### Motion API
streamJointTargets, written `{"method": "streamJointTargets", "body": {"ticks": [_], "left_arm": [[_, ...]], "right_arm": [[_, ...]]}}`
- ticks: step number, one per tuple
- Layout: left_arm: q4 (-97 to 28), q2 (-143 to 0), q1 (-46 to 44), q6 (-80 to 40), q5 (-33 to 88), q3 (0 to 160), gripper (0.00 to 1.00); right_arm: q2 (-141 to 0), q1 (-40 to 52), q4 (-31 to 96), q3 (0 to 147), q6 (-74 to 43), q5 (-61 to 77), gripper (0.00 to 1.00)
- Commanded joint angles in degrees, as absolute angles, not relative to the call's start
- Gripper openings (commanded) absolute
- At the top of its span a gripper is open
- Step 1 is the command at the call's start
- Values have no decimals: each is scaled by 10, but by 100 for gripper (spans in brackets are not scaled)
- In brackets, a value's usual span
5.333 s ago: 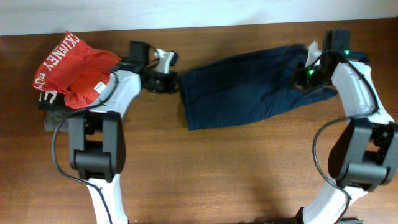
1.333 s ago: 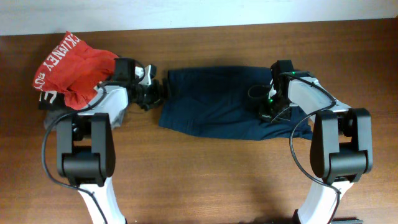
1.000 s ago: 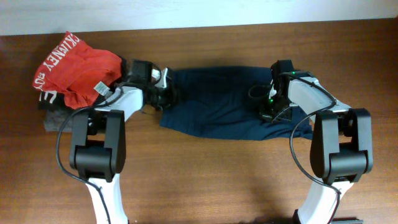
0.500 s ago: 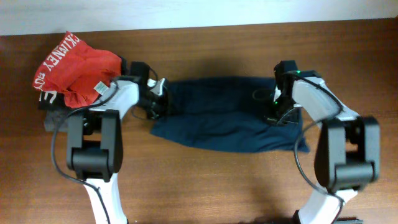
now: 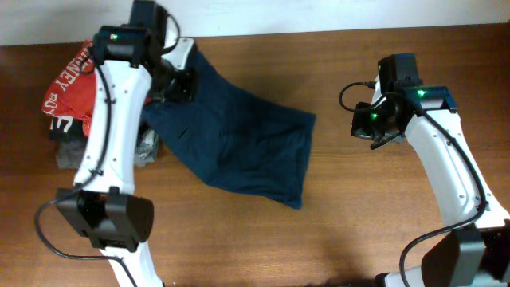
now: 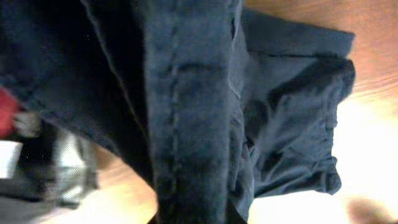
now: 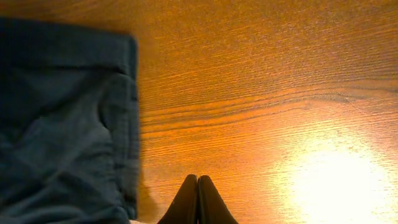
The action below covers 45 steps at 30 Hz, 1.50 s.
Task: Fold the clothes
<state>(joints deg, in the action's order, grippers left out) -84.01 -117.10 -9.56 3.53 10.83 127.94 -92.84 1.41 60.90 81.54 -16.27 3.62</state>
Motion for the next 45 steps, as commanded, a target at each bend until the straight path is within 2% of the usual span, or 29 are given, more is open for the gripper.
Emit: {"method": "streamJointTargets", "body": {"ticks": [1,16,17,18,20,22,25,27,32,34,35,36,38,39,43,45], "left_arm": [[-847,-1166,-157,61,27,1291,1],[-791,-1287,-347,-65,21,1281,2],[-786,-1293,-355,-65,21,1281,6],[-782,-1299,-364,-66,21,1281,17],[-779,-1311,-381,-67,20,1281,25],[-781,-1314,-390,-67,9,1281,38],[-792,-1307,-386,-67,-4,1303,39],[-813,-1301,-375,-69,-4,1345,48],[-881,-1300,-330,-68,-4,1486,58],[-898,-1299,-307,-68,-4,1523,61],[-906,-1299,-295,-68,-4,1535,60],[-914,-1300,-272,-68,-2,1539,42],[-925,-1304,-249,-68,15,1531,21],[-927,-1305,-241,-68,31,1525,15],[-921,-1313,-220,-68,83,1479,13],[-911,-1315,-216,-68,106,1442,22]], "right_arm": [[-926,10,609,818,-164,23,4],[-926,10,614,818,-164,23,4],[-926,10,614,818,-164,23,4],[-926,10,615,818,-164,23,4],[-926,10,618,818,-164,23,4],[-926,10,622,818,-164,23,4],[-926,10,627,818,-164,23,4],[-926,10,628,818,-164,23,4],[-926,11,627,818,-163,39,4],[-926,11,615,818,-110,97,4],[-926,11,605,818,-75,145,4],[-926,13,584,818,-1,267,4],[-926,23,553,818,48,377,4],[-926,31,537,818,47,388,4],[-943,70,506,816,38,331,4],[-964,88,509,811,38,290,4]]}}
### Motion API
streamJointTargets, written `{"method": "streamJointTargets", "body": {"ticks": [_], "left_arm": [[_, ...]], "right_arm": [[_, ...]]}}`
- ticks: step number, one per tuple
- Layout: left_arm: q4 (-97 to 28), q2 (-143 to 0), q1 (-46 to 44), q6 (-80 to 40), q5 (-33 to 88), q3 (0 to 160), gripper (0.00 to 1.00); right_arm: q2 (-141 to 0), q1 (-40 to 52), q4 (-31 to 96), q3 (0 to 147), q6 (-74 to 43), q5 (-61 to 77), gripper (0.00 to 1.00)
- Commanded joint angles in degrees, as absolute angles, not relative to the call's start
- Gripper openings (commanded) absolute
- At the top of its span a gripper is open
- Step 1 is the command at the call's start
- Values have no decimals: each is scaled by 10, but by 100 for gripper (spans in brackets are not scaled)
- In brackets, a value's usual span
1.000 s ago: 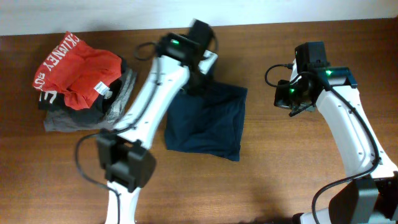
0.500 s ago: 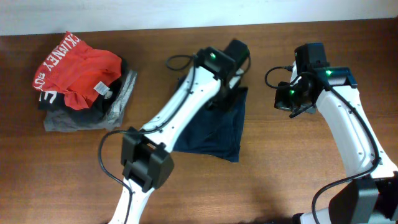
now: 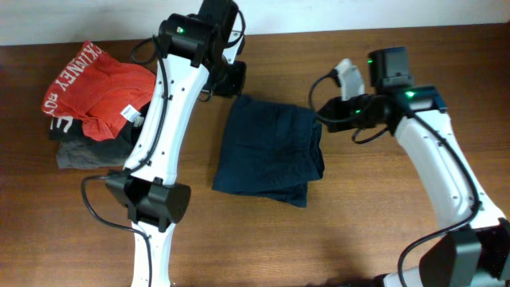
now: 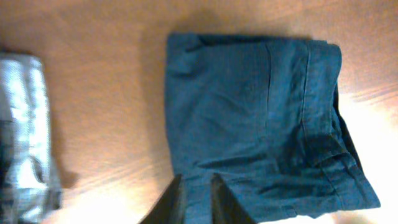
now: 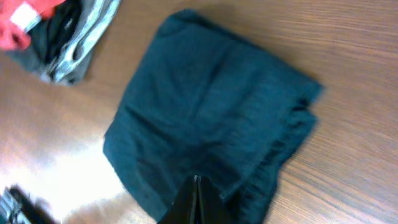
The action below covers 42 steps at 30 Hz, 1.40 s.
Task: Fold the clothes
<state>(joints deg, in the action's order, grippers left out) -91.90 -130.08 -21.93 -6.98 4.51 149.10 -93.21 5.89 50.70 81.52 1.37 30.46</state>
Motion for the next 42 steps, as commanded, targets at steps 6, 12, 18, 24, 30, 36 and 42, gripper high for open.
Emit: {"method": "streamJointTargets", "body": {"ticks": [6,12,18,24,30,36,42], "left_arm": [[-818,-1315,-216,-43,207,1263,25],[-757,-1315,-215,-43,196,1141,25],[-685,-1315,-216,-28,193,1103,26],[-604,-1322,-216,-28,147,1101,26],[-584,-1350,-216,-46,146,1101,11],[-619,-1346,-216,-65,148,1110,27],[-685,-1345,-215,-68,152,1162,44]], "right_arm": [[-1097,124,571,797,37,274,4],[-1183,112,633,797,-65,156,4],[-1150,109,618,798,-32,163,4],[-1019,109,617,798,-18,168,4],[-949,109,573,798,-20,158,4],[-1002,109,428,797,-20,158,4],[-1095,109,332,797,-20,211,4]]}}
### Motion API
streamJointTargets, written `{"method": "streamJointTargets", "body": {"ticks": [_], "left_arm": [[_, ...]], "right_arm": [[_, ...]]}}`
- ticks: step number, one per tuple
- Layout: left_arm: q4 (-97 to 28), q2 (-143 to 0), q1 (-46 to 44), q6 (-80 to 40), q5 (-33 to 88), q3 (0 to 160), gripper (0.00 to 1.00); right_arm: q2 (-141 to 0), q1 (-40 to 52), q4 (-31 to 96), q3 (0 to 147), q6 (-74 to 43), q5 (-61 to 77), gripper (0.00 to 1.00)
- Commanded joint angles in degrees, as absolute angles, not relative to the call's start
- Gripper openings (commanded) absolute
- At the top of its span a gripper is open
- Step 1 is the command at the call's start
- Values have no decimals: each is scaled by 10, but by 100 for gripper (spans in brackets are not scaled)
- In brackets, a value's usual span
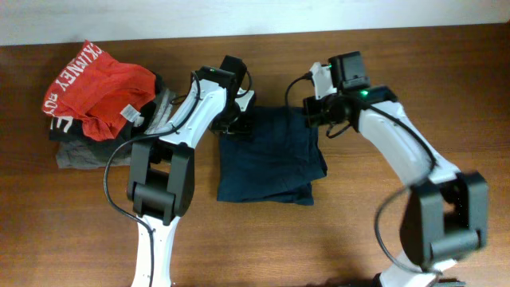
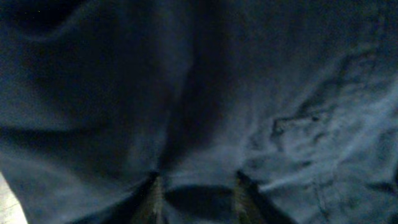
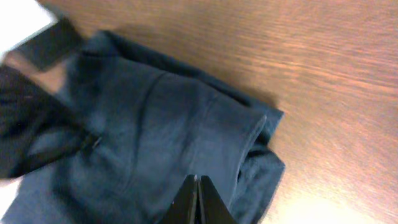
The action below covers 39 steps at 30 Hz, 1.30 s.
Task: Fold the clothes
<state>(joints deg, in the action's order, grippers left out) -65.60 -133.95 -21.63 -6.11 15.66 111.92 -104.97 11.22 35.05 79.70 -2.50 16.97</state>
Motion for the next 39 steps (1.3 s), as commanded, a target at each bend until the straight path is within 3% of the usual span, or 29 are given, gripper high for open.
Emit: {"method": "streamJointTargets", "body": {"ticks": [1,6,14,20,22,23,24,26,31,39], "left_arm": [[-700,-1344,-215,-68,152,1181,47],[-788,-1343,-214,-68,152,1308,62],[-901,-1343,-208,-64,152,1437,76],[-962,-1343,-206,-51,140,1421,75],[-967,-1343,-207,-51,141,1405,62],[-967,-1343,-208,-51,141,1394,48],[-967,-1343,-209,-51,142,1383,27],[-966,-1343,-213,-51,141,1350,4],[-928,-1343,-215,-51,141,1247,1],[-732,-1343,-213,-68,110,1067,1]], "right_arm": [[-1106,109,327,797,-20,221,4],[-1150,105,328,797,-35,214,4],[-1169,60,427,797,-95,89,4],[-1167,8,553,797,-107,90,4],[-1165,-3,575,797,-108,105,4],[-1162,-6,576,797,-102,118,4],[-1156,-8,569,797,-83,138,4],[-1140,-8,550,797,-33,198,4],[-1102,-7,467,797,27,334,4],[-1102,-7,348,797,4,372,4]]}}
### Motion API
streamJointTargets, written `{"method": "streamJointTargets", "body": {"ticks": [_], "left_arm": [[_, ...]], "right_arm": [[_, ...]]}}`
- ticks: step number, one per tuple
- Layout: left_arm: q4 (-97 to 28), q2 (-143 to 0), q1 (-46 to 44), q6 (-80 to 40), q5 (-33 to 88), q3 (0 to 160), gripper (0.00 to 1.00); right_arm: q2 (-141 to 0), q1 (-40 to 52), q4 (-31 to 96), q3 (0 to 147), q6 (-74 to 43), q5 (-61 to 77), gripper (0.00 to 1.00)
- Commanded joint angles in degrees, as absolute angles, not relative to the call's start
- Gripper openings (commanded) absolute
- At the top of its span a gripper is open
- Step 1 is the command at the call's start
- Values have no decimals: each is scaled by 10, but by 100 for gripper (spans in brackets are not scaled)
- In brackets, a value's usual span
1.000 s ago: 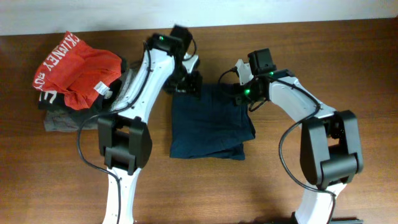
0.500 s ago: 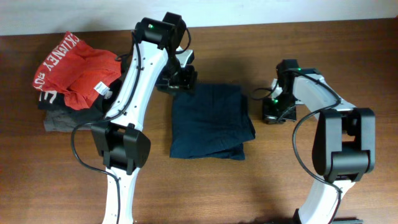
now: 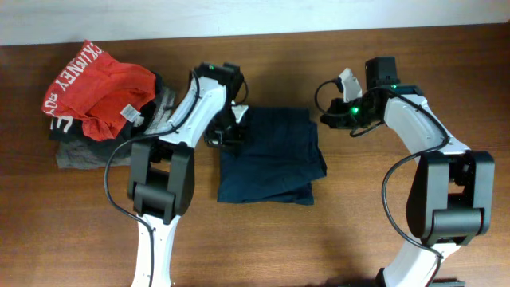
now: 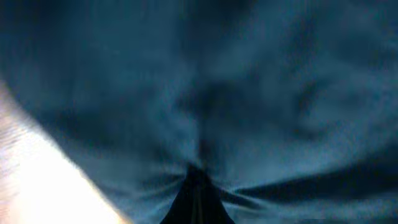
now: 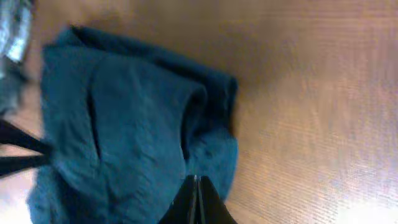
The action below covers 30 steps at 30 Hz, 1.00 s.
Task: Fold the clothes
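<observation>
A dark blue garment (image 3: 271,159) lies folded into a rough rectangle in the middle of the wooden table (image 3: 366,231). My left gripper (image 3: 229,134) sits low on its upper left edge. In the left wrist view the gripper (image 4: 198,169) is shut on the blue cloth (image 4: 261,87), and creases fan out from the fingertips. My right gripper (image 3: 328,118) hangs just right of the garment's upper right corner. In the right wrist view it (image 5: 196,179) is shut with nothing in it, above the garment's bunched right edge (image 5: 211,124).
At the far left stands a pile of clothes with a red printed shirt (image 3: 96,84) on top and grey and dark pieces (image 3: 84,151) under it. The table's back edge meets a white wall (image 3: 319,14).
My left gripper was open and pressed onto the cloth; now it is shut, pinching the garment at its left edge. My right gripper has moved right, off the garment's upper right corner.
First my left gripper held the blue garment up by the pile, spread out slantwise, with my right gripper shut far to the right. Then the garment lay folded mid-table with both grippers above it. Then both were at its far edge. Now the left one pinches it.
</observation>
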<state>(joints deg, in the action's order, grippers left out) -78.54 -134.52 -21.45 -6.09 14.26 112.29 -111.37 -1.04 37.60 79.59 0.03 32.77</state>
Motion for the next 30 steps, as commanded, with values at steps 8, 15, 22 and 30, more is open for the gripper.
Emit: {"method": "streamJointTargets", "body": {"ticks": [8,15,22,30], "left_arm": [[-512,-1343,-215,-1,17,1002,1],[-416,-1343,-217,21,17,1047,1],[-488,-1343,-216,20,21,1192,12],[-820,-1343,-188,6,-43,1499,58]], "right_arm": [[-1120,15,234,797,-1,366,4],[-1153,35,240,797,-24,338,4],[-1152,34,320,797,-24,323,4],[-1087,34,423,810,17,307,4]]}}
